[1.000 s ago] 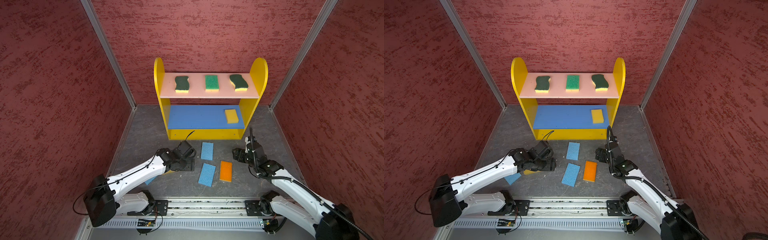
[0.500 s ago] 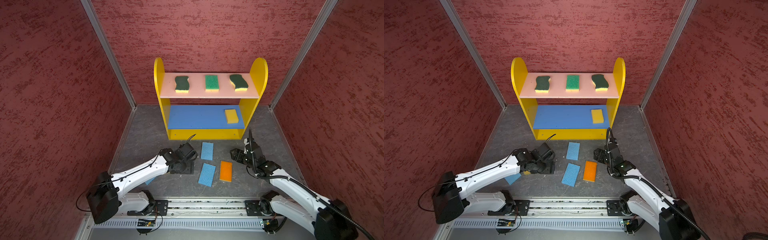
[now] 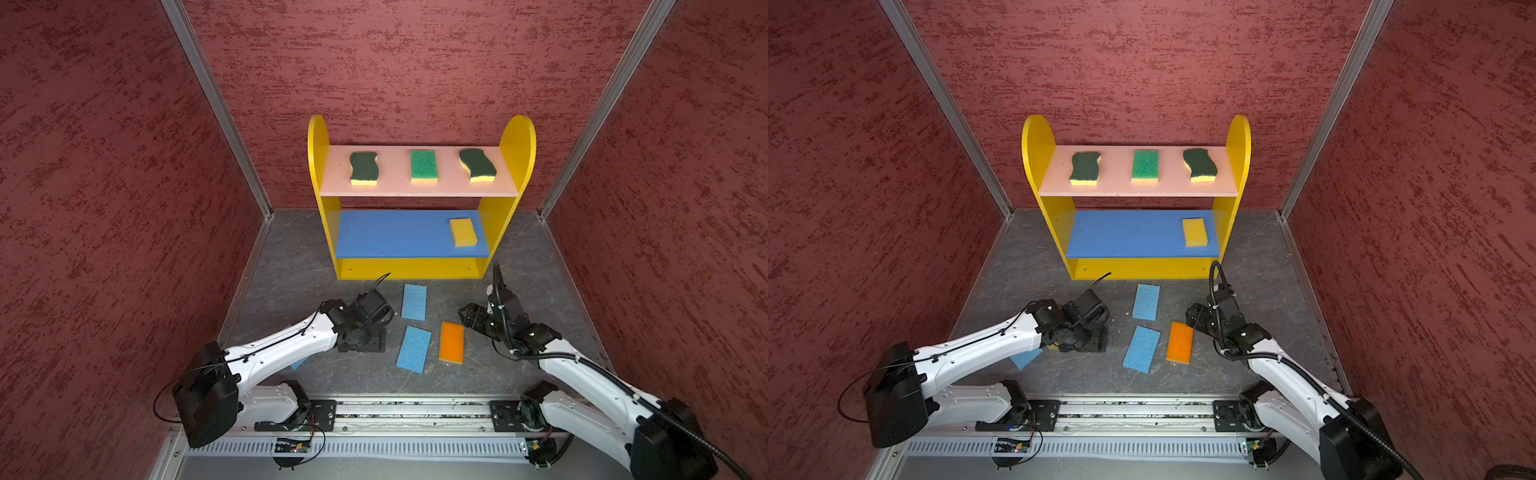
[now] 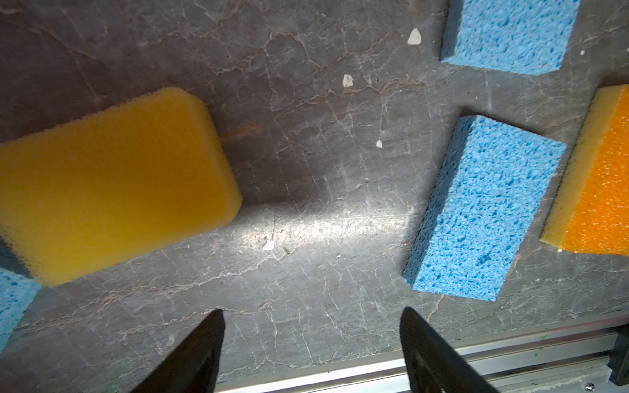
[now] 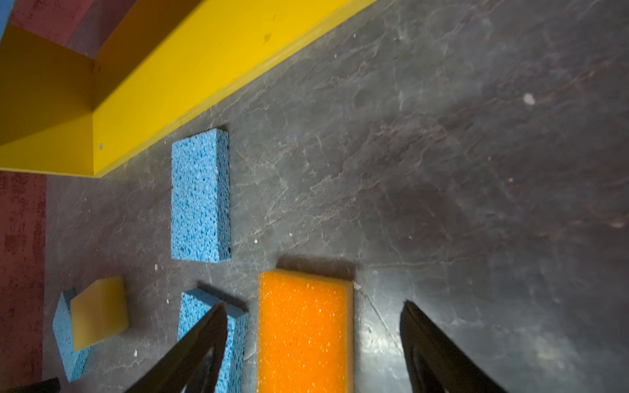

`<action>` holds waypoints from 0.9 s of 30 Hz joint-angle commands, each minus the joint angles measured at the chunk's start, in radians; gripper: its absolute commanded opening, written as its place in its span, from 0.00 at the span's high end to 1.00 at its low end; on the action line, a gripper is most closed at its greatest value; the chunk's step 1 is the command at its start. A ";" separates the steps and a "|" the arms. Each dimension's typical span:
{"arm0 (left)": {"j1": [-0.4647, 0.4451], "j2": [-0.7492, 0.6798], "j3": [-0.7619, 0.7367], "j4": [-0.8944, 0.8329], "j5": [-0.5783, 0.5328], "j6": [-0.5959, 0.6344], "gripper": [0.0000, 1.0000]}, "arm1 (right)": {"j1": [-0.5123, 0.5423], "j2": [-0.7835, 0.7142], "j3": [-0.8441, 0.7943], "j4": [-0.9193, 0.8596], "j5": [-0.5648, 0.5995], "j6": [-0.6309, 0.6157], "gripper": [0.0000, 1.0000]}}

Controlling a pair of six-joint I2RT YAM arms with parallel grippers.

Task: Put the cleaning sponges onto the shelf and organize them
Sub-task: 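Lower the right gripper over the orange sponge while the left hovers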

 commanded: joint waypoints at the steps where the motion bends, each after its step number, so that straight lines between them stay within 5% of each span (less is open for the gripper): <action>1: 0.001 -0.002 -0.011 0.023 0.011 -0.001 0.18 | 0.050 -0.020 -0.009 -0.069 0.009 0.078 0.19; 18: 0.030 -0.066 -0.085 0.105 0.089 -0.009 0.17 | 0.382 0.098 0.047 -0.219 0.152 0.267 0.10; 27: 0.035 -0.074 -0.109 0.129 0.097 -0.019 0.17 | 0.448 0.194 0.090 -0.207 0.175 0.294 0.10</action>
